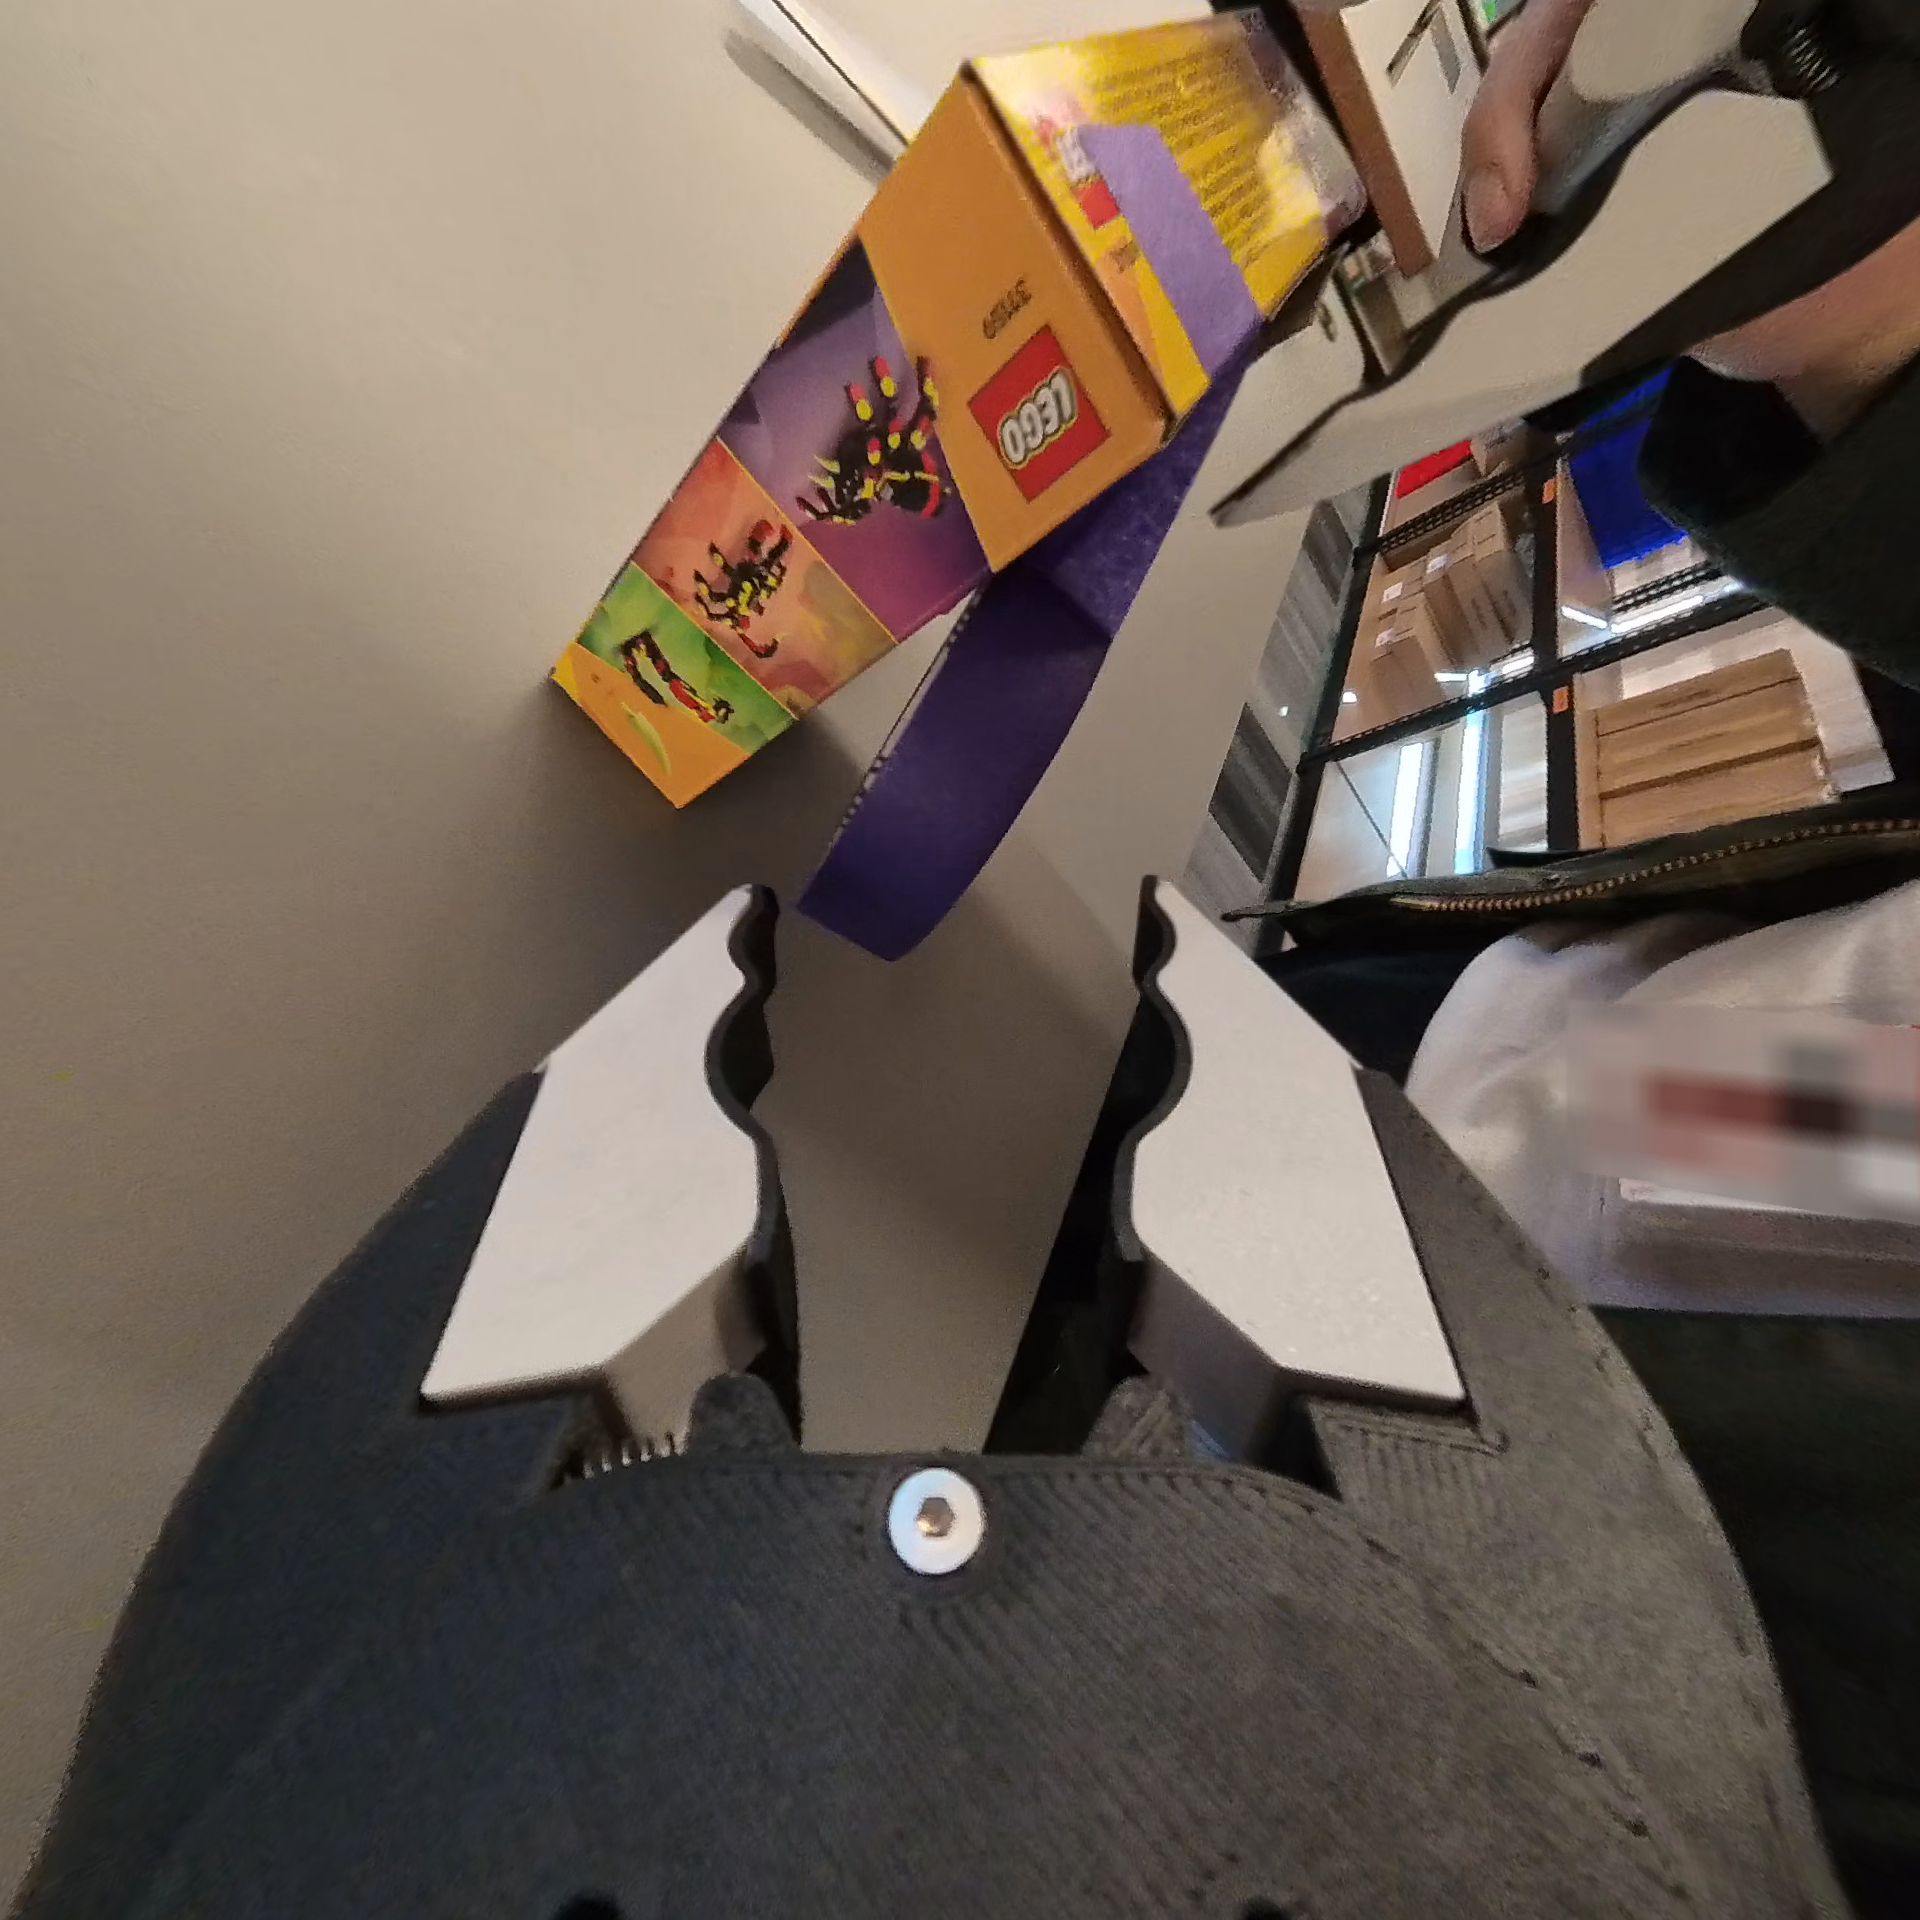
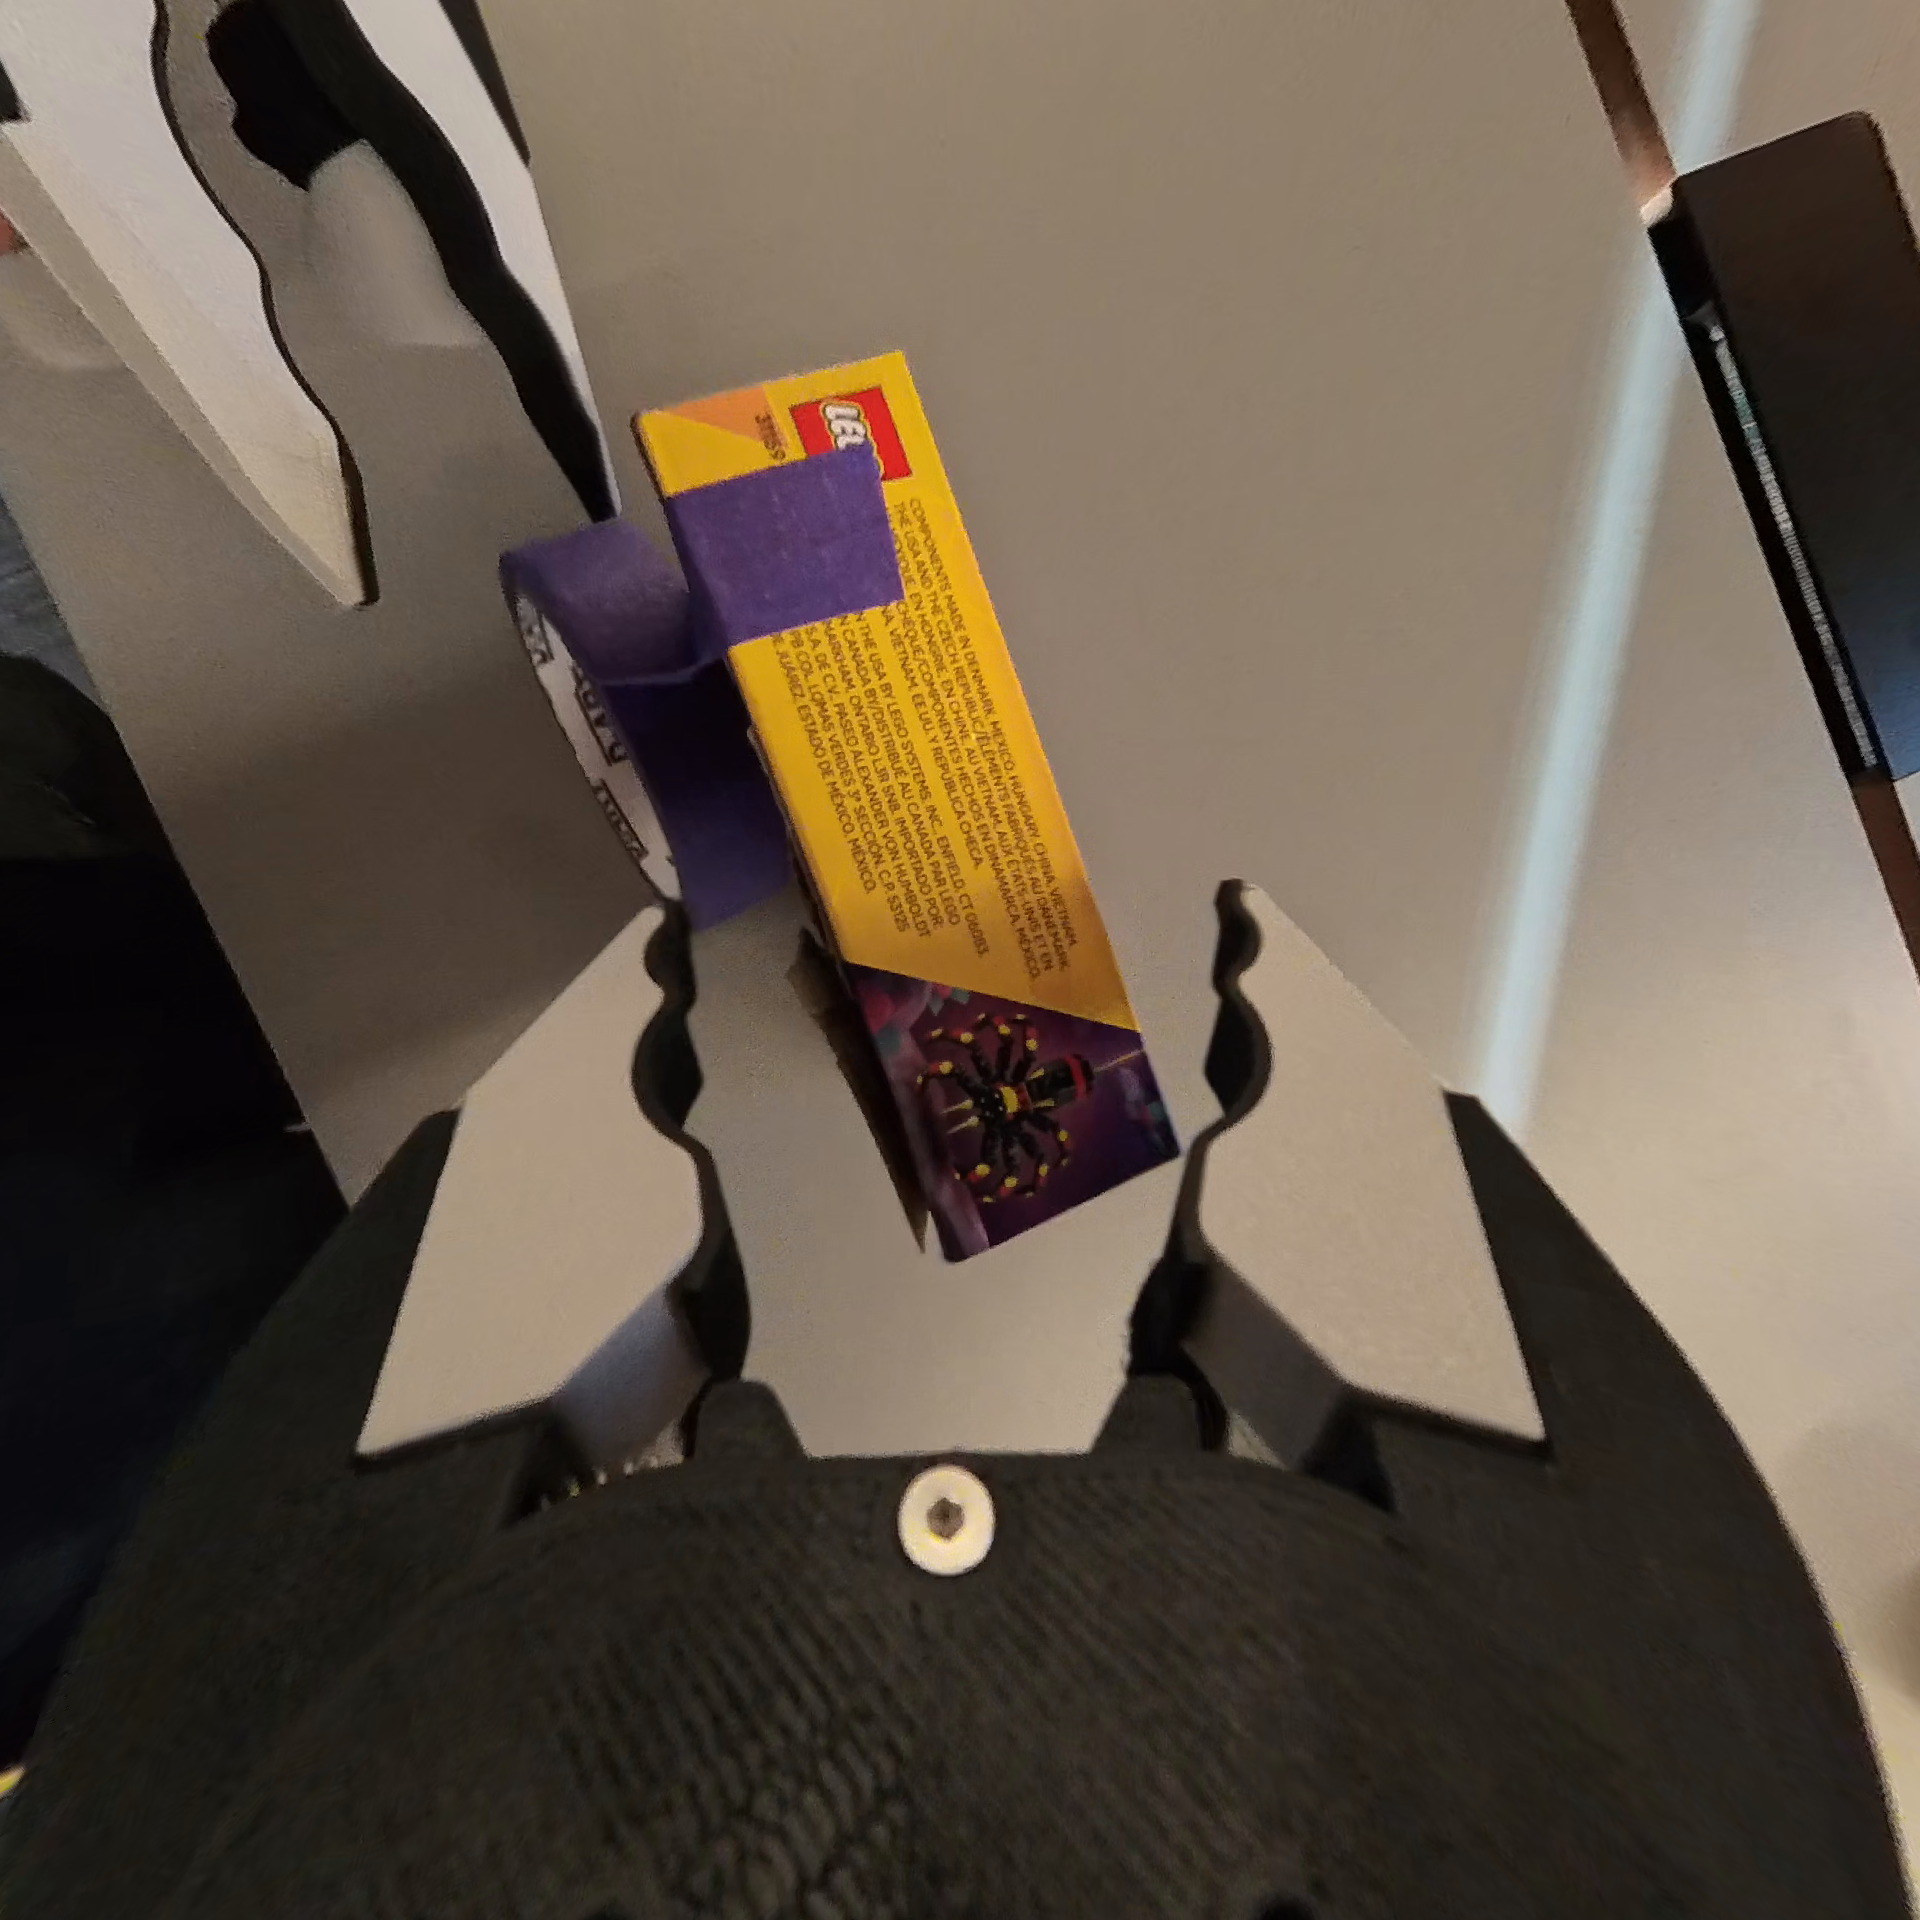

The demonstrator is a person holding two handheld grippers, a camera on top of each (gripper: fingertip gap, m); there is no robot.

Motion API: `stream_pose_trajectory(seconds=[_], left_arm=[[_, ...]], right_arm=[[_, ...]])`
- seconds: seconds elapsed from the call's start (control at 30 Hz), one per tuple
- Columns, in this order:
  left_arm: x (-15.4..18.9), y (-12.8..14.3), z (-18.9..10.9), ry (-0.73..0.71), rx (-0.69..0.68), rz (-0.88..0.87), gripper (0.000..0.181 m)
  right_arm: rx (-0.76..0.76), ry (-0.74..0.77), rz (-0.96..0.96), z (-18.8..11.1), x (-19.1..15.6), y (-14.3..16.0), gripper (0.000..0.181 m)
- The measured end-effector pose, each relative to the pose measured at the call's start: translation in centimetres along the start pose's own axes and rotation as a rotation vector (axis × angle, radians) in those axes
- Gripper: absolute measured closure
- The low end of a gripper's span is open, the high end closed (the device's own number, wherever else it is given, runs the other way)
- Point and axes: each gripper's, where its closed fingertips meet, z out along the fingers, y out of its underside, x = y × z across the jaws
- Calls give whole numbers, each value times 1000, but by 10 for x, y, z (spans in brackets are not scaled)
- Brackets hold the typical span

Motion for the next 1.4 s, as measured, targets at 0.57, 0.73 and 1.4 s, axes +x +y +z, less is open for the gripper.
stream_pose_trajectory(seconds=[0.57,0.73,1.4], left_arm=[[65,-130,-199,-428,677,466,147],[146,-163,-237,-382,907,616,181],[251,-164,-164,-587,866,612,178]], right_arm=[[698,292,729,-171,105,139,181],[1154,232,803,-249,139,113,181],[56,177,472,-40,114,253,143]])
